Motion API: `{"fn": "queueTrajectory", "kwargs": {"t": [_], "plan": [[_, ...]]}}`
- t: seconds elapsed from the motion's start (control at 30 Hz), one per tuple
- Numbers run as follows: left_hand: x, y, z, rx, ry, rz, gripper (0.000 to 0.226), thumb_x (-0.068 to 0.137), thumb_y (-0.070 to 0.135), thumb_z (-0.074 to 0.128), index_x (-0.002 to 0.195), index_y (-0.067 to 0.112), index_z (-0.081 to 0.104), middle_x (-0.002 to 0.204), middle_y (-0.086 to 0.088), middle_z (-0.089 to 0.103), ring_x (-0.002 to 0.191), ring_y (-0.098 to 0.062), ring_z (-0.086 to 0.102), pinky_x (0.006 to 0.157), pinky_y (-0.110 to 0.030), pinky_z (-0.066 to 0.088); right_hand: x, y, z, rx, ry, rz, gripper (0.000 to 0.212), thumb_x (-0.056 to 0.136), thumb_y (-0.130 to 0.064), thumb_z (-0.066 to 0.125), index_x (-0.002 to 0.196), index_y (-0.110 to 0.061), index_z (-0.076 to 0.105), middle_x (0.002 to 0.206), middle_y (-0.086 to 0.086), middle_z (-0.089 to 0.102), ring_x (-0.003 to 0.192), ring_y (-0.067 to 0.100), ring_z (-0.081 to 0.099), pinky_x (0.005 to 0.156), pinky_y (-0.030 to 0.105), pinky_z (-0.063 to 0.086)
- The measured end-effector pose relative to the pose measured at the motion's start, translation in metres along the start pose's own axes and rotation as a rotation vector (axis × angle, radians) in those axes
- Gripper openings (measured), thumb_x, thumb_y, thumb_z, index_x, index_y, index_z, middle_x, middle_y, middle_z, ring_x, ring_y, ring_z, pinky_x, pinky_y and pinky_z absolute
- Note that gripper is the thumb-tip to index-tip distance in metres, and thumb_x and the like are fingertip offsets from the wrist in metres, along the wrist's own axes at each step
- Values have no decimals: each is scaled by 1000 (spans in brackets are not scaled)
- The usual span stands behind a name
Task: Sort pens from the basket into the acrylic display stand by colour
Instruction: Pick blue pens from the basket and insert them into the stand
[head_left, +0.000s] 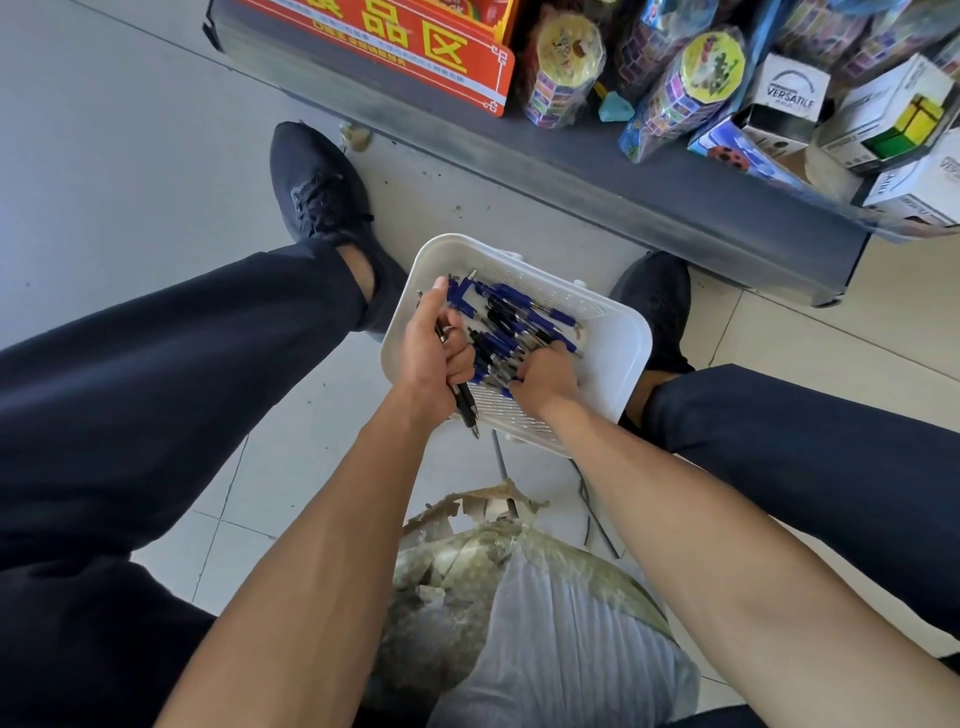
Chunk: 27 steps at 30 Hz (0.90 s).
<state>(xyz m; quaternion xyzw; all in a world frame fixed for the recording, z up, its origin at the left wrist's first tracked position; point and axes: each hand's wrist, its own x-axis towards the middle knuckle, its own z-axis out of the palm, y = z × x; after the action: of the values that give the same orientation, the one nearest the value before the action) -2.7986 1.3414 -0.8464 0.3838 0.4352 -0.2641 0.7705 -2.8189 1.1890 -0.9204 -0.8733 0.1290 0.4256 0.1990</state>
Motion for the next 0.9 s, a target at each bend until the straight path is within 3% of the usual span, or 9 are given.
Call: {"fn": "queueTrajectory", "kwargs": {"t": [0.1, 0.2, 0.27, 0.4, 0.53, 0.63, 0.73, 0.83, 0.9], "plan": [[1, 0, 0, 20, 3, 8, 46, 100, 49, 51, 66, 19, 44, 49, 5, 29, 42, -9, 19, 42, -24, 15, -3, -2, -3, 18, -40, 4, 6, 92, -20, 66, 90, -14, 68, 122, 10, 55, 106, 22, 54, 89, 27, 42], [3, -2, -1, 77, 26, 43, 44, 99, 45, 55, 66, 19, 45, 54, 2, 29, 47, -11, 19, 44, -25, 17, -10, -2, -12, 139, -86, -1, 20, 92, -15, 66, 72, -18, 63, 88, 4, 64, 91, 19, 61, 76, 25, 43], [4, -3, -1, 95, 46, 48, 42, 98, 43, 59, 66, 20, 46, 57, 2, 29, 48, -11, 19, 44, -24, 19, -21, -4, -21, 245, -103, -23, 19, 92, -16, 68, 73, -20, 64, 78, -2, 64, 80, 15, 60, 69, 24, 41], [4, -6, 0, 130, 88, 55, 34, 91, 41, 69, 70, 20, 52, 58, 4, 30, 47, -9, 21, 42, -21, 20, -44, -5, -33, 435, -77, -81, 4, 92, -26, 71, 91, -23, 69, 88, -6, 69, 85, 9, 64, 76, 25, 47], [3, -9, 0, 212, 73, 91, 34, 80, 42, 79, 89, 15, 59, 65, 3, 44, 46, -8, 30, 42, -19, 27, -61, -7, -41, 621, -37, -172, 5, 89, -25, 75, 89, -24, 70, 84, -7, 72, 83, 12, 69, 80, 31, 56], [-1, -12, 2, 274, 69, 143, 54, 74, 39, 87, 106, 0, 67, 88, -7, 71, 69, -19, 66, 64, -30, 56, -70, -10, -45, 674, -45, -266, 7, 84, -25, 79, 89, -25, 74, 87, -4, 76, 87, 16, 73, 87, 39, 60], [-6, -12, 3, 225, 23, 158, 56, 74, 30, 89, 114, -2, 68, 111, -20, 74, 102, -34, 73, 91, -50, 59, -77, -16, -50, 678, -88, -350, 12, 82, -22, 84, 91, -24, 77, 90, -4, 78, 89, 14, 74, 90, 38, 60], [-7, -8, 6, 209, 90, 136, 30, 87, 33, 77, 97, 6, 69, 82, -4, 75, 78, -21, 75, 70, -33, 60, -80, -21, -52, 692, -126, -356, 15, 79, -20, 87, 91, -23, 78, 90, -4, 79, 88, 13, 74, 90, 35, 60], [-7, -7, 8, 217, 140, 116, 28, 96, 37, 66, 80, 15, 61, 59, 8, 56, 54, -8, 54, 53, -22, 48, -80, -23, -51, 669, -148, -357, 16, 79, -26, 87, 92, -23, 78, 89, -5, 78, 86, 11, 74, 89, 33, 59]]}}
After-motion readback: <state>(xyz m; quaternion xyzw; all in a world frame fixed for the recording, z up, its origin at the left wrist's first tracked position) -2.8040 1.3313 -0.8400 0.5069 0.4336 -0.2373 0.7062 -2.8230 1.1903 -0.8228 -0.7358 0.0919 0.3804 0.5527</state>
